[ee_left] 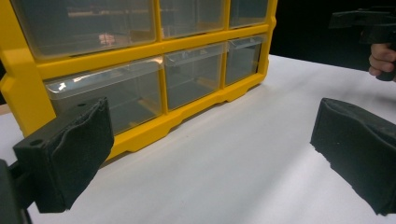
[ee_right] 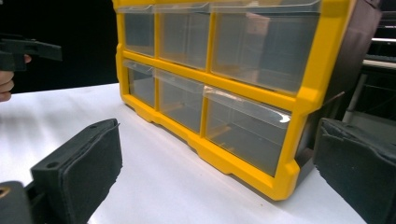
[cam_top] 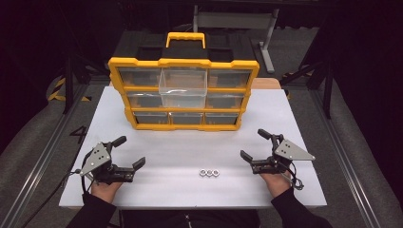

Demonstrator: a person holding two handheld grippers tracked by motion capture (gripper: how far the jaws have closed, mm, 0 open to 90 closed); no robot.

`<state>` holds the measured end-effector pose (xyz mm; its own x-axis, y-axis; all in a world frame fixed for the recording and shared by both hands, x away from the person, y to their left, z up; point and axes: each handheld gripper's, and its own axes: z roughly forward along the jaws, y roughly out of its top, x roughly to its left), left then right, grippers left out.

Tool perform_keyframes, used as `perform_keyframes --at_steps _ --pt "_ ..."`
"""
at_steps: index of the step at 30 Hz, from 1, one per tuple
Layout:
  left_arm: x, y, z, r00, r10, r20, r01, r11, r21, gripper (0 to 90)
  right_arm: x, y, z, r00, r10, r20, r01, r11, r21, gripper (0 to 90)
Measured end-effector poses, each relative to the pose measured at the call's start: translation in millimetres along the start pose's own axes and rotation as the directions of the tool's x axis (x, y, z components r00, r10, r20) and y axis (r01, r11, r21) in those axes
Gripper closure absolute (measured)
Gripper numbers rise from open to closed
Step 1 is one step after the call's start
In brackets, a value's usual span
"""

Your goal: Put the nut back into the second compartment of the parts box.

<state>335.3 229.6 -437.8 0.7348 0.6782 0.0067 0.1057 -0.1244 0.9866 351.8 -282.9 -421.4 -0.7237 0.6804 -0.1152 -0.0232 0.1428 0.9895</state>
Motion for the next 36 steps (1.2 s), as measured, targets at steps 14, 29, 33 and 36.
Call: perform_keyframes --at_steps 14,29,33,36 --pt "-0.8 -1.3 2.7 1.0000 -0.004 0.001 0.004 1.0000 0.005 0.1 2.0 21.0 18.9 0.9974 0.030 -0.065 -0.031 0.999 -0.017 1.5" --pt "1.0 -2.3 3.0 0.9997 -0.026 -0.001 0.026 0.9995 0.019 0.1 22.5 50.1 64.0 0.9686 -0.019 -0.248 0.031 0.999 0.044 1.6" --pt "-0.6 -0.2 1.4 0.9996 -0.022 0.015 0.022 0.9997 0.009 0.1 28.3 63.9 69.1 0.9480 -0.075 -0.309 0.125 0.982 0.143 4.1" --pt "-1.4 1.1 1.6 0.9997 -0.021 0.014 0.020 0.9997 0.017 0.1 31.3 73.4 73.2 0.9369 -0.102 -0.334 0.186 0.955 0.230 5.9"
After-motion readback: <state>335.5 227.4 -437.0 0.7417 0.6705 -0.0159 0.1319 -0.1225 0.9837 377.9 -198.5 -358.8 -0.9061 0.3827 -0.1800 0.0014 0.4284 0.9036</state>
